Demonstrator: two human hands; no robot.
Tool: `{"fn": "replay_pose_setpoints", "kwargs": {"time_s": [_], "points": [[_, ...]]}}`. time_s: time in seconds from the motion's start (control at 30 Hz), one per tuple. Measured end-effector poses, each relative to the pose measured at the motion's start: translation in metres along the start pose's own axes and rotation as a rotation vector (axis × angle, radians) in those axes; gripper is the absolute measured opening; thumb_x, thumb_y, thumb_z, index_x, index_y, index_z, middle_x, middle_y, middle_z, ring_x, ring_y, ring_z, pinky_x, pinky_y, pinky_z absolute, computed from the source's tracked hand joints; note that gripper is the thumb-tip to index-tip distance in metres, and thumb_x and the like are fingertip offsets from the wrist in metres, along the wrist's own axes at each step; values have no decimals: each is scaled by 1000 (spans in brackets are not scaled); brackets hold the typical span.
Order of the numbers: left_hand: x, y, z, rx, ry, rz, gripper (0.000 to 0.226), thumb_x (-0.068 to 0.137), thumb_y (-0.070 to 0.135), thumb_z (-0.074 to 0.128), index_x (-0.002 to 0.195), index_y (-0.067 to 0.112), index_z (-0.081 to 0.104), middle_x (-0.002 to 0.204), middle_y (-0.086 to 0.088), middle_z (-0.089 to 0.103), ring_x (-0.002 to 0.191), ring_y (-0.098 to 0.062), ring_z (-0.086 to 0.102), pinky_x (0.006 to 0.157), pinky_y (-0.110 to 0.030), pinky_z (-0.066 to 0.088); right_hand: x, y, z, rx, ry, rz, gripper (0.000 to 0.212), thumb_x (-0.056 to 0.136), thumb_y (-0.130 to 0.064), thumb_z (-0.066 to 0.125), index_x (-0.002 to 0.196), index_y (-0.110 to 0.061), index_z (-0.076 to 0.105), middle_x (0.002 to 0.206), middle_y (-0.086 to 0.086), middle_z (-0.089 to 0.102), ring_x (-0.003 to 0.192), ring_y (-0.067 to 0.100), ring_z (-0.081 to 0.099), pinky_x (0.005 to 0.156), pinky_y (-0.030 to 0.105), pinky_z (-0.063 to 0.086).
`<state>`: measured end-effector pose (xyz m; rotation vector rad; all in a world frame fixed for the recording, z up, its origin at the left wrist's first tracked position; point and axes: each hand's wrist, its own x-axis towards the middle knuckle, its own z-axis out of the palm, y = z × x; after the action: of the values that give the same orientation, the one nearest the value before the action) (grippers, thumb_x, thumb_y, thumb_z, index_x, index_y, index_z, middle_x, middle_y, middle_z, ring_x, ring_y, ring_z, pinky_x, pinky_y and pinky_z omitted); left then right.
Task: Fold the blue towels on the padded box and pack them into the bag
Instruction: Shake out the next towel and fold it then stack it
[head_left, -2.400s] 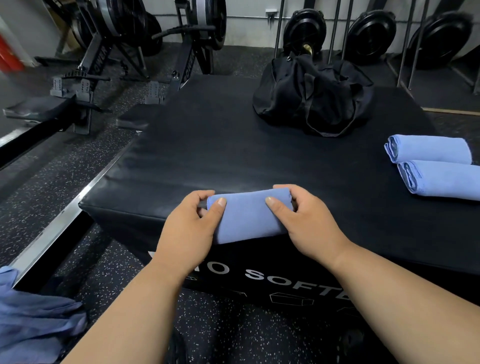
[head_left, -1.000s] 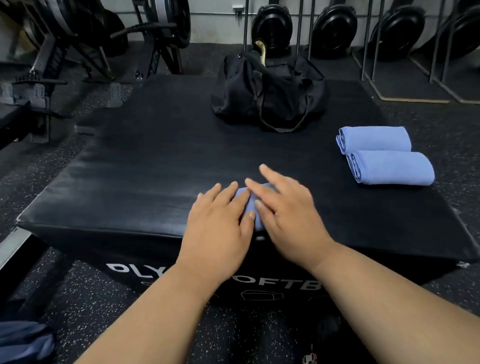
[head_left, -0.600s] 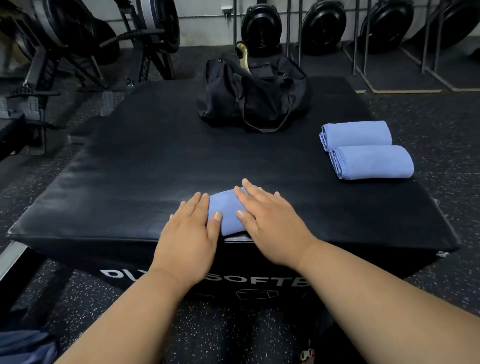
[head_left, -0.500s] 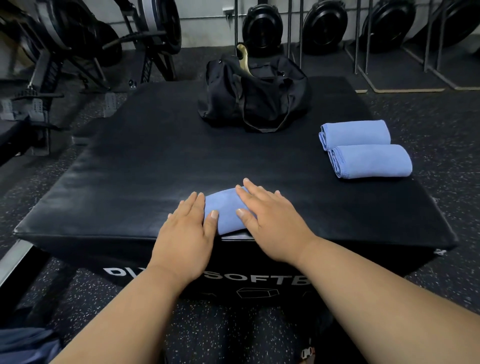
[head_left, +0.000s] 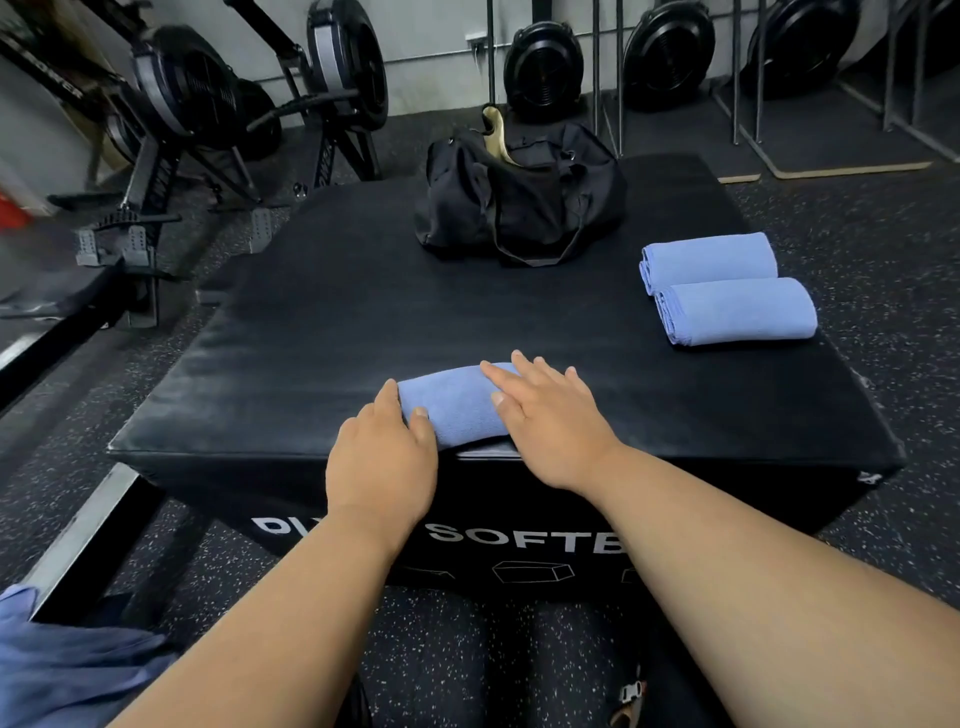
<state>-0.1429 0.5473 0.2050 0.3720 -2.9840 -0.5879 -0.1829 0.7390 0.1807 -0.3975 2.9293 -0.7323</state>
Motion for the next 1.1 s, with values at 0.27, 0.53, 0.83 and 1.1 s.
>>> {"fn": "replay_pose_setpoints", "kwargs": {"time_s": [0.27, 0.53, 0.83, 1.1], "points": [[6, 9, -1, -324, -98, -91, 52, 103, 31, 46, 154, 39, 43, 134, 2, 62, 115, -19, 58, 90, -31, 40, -14, 10, -4, 42, 109, 11, 52, 111, -30, 32, 163, -38, 33, 164, 7, 41, 152, 32, 34, 127, 48, 21], [4, 60, 18, -378, -105, 19, 47, 103, 26, 52, 150, 31, 51, 92, 26, 54, 85, 9, 53, 70, -7, 35, -37, 39, -24, 53, 208, 173, 62, 100, -56, 53, 158, -34, 43, 167, 7, 32, 142, 30, 42, 118, 43, 34], [-8, 155, 55, -456, -317, 206, 67, 97, 31, 65, 160, 27, 41, 107, 19, 66, 77, 17, 59, 63, 1, 38, -69, 110, -69, 98, 362, 421, 66, 87, -37, 40, 152, -25, 51, 160, 12, 39, 129, 41, 50, 109, 51, 43], [-15, 206, 94, -486, -389, 389, 68, 81, 45, 79, 144, 44, 53, 124, 20, 66, 110, -1, 66, 97, -28, 55, -90, 168, -95, 104, 456, 552, 67, 88, -33, 38, 153, -25, 53, 158, 14, 42, 134, 41, 48, 114, 49, 39]]}}
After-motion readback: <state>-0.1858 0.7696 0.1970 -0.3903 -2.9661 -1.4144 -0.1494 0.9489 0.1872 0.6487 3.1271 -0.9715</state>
